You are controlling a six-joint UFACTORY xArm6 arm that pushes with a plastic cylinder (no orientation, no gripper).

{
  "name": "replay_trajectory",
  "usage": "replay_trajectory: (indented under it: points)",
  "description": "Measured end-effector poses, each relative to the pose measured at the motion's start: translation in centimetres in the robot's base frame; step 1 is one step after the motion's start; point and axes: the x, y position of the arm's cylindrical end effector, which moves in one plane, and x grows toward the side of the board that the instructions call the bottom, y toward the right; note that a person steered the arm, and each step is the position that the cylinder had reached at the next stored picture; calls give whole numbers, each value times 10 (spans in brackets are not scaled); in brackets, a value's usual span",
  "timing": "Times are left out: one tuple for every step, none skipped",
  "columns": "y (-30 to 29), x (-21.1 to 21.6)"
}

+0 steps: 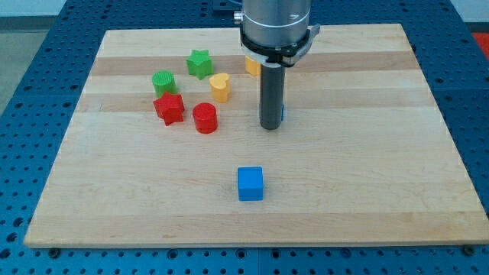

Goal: Push the triangle close to the hexagon

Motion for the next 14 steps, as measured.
replay_trajectory:
  points:
    - [5,-9]
    - [24,-14]
    - [41,-14]
    - [42,-14]
    - [30,-14]
    - [7,-21]
    - [-8,-31]
    - [-11,-33]
    - [-9,-33]
    - [1,-33]
    - [2,-39]
    - [0,-57]
    - [0,-74]
    - [0,-71]
